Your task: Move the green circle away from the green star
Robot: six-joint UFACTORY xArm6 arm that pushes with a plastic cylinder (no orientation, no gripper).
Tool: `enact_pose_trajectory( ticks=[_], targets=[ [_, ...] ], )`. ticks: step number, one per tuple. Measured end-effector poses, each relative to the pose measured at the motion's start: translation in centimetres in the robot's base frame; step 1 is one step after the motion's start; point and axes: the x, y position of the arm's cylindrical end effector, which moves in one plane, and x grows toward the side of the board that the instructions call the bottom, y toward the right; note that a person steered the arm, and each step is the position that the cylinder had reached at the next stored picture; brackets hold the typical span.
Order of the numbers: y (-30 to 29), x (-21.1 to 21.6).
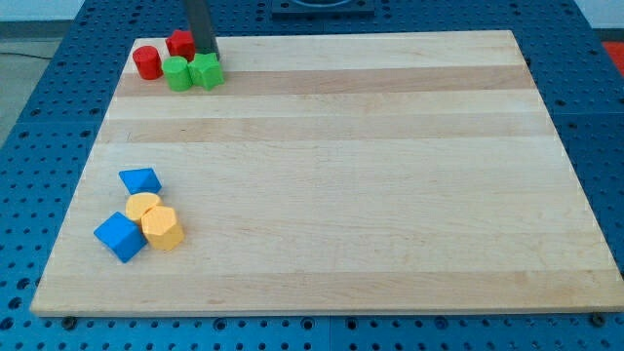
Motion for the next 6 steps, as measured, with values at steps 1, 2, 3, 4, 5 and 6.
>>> enact_pose_trajectory(
  ticks=[1,2,3,4,5,6],
  targets=[
    [0.4,-0.7],
    [-2.3,-0.4],
    [-2.4,1.9],
    [-2.3,3.6],
    [-4.3,3.1],
    [-5.7,6.7]
  ],
)
